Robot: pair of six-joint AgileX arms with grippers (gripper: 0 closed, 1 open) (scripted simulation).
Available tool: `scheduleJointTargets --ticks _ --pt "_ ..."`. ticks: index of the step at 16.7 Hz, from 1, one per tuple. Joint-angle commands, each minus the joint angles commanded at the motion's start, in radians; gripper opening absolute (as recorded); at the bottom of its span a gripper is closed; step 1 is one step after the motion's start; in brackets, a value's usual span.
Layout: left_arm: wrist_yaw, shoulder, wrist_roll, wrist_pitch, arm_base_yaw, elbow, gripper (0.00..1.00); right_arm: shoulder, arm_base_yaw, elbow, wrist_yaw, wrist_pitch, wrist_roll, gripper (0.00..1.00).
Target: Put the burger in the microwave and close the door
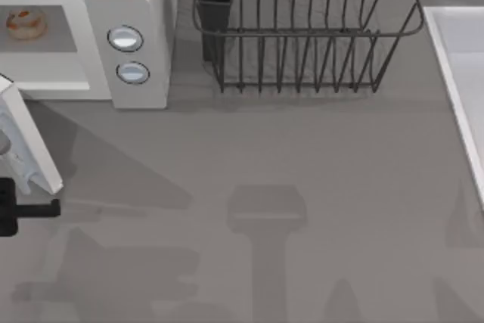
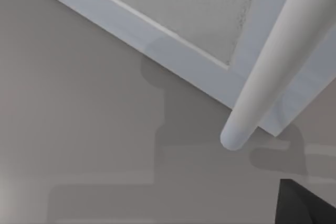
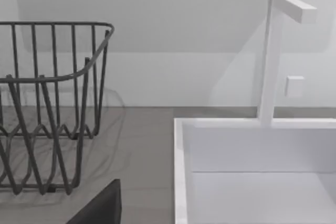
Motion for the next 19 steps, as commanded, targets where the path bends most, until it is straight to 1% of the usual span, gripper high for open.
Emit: scheduleJointTargets --ticks 5,15,19 --pt "0.004 0.042 0.001 0.015 0.003 0.026 0.00 0.000 0.000 0.000 0.000 0.000 0.000 1.00" --pt "0.000 0.458 0.000 0.188 -0.007 0.269 0.00 0.000 0.000 0.000 0.000 0.000 0.000 1.00" --pt "0.000 0.517 0.000 0.213 -0.008 0.303 0.00 0.000 0.000 0.000 0.000 0.000 0.000 1.00"
